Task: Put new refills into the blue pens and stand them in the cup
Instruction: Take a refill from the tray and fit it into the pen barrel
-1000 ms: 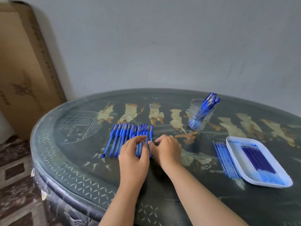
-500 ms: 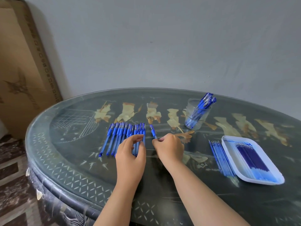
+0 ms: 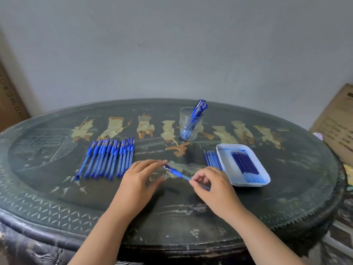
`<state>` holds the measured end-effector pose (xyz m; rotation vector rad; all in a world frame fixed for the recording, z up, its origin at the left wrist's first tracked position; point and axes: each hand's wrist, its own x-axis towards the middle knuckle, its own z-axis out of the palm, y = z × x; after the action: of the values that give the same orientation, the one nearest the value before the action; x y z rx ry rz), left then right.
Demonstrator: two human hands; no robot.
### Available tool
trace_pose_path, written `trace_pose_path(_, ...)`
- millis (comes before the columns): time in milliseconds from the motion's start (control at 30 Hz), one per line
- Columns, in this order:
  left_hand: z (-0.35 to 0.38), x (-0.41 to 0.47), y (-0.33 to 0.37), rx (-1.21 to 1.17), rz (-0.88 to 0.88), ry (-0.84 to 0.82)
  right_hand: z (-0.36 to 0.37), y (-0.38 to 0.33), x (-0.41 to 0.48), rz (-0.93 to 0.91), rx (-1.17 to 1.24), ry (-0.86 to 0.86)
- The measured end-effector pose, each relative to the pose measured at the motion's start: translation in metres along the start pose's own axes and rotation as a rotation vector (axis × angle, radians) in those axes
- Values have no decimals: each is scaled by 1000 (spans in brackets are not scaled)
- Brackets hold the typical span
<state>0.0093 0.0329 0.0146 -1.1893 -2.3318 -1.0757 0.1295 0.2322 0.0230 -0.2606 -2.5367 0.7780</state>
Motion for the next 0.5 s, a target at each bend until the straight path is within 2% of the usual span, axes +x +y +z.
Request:
trace_pose_path(167,2,-1,6,-36,12,-35,5,18,-12,-111,-72,18)
trace_pose_path(367,2,-1,11,-106,-54,-92,16,12,-9,-121,-145,20)
trace_pose_path(500,3,0,11,-136,-98,-106,26,7,1,-207,-250,113)
